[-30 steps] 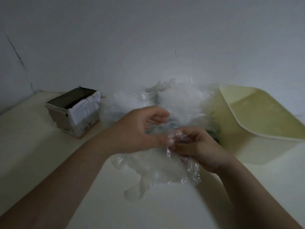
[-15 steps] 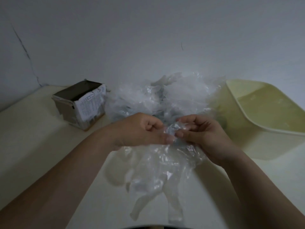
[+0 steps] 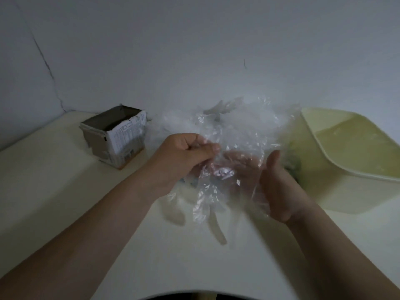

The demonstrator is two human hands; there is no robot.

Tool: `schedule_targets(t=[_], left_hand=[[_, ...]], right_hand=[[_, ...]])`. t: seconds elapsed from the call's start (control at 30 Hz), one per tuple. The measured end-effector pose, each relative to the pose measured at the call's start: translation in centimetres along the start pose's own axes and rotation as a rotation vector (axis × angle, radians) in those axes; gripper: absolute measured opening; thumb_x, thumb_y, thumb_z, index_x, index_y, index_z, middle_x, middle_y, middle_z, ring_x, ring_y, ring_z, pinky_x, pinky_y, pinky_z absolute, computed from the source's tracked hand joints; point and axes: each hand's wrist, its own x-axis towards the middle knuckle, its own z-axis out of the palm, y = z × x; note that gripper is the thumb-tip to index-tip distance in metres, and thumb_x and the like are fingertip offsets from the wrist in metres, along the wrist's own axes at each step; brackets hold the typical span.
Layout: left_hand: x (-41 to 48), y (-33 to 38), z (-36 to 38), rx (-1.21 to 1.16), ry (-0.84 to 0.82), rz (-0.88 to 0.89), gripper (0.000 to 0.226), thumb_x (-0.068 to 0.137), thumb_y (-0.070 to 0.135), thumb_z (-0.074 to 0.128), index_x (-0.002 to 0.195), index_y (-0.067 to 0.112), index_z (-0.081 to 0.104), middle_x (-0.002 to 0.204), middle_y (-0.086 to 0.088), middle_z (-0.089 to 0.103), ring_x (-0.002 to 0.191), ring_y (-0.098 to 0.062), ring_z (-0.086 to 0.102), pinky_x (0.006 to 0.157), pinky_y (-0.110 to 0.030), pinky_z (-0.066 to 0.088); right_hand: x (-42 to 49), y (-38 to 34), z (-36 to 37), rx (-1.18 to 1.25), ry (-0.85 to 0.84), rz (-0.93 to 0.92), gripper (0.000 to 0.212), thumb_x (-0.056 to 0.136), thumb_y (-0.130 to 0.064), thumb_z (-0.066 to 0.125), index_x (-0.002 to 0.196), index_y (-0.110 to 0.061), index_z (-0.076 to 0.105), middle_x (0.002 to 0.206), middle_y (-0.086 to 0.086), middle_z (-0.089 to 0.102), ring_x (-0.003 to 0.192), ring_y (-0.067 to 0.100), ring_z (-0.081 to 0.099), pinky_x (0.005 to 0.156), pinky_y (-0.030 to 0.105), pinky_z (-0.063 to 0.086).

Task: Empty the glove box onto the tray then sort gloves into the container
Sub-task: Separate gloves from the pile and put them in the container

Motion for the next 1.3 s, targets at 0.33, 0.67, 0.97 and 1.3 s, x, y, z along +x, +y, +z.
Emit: schedule_targets(t=[0.33,0.67,0.97,1.3], left_hand=[[-2.7,0.0,-3.1,0.417,0.083,-0.017,0.009,0.093,0.023,0.077,0.087,0.016,0.077,0.06,-0.006,0.068,0.041,-0.011,0.048,0.04,-0.021,0.038],[-4.3,-3.5,-7.0,1.101,0.204,-0.05,0.05,0.07,0.083,0.068,0.081,0.034,0.064,0.088,0.014,0.062,0.079,-0.001,0.06,0.068,-0.031,0.052],[-2.8,-5.5,-6.2,0.934,0.119,0.024,0.02,0.092,0.023,0.071,0.078,0.036,0.066,0.068,0.017,0.064,0.063,0.002,0.061,0.064,-0.023,0.046],[-3.0,-1.8,-5.2,0.598,0.27,0.224,0.011,0.097,0.017,0.069,0.092,0.026,0.071,0.092,0.016,0.072,0.089,0.003,0.065,0.078,-0.011,0.047]], right_hand=[[0.4,0.6,1.0,0.026,0.454,-0.072,0.021,0.101,-0.017,0.061,0.105,0.001,0.072,0.071,0.009,0.069,0.052,0.014,0.064,0.046,0.022,0.052],[0.5,1.1,0.9,-0.072,0.465,-0.111,0.014,0.099,-0.016,0.065,0.106,-0.009,0.076,0.072,0.007,0.069,0.05,0.019,0.06,0.043,0.022,0.048],[0.0,0.6,0.0,-0.128,0.312,0.007,0.043,0.087,-0.021,0.073,0.101,0.018,0.062,0.077,0.028,0.056,0.07,0.038,0.053,0.061,0.034,0.043],[-0.2,0.8,1.0,0.04,0.243,-0.004,0.014,0.086,-0.015,0.069,0.089,-0.001,0.07,0.08,0.016,0.062,0.073,0.026,0.063,0.072,0.034,0.058]])
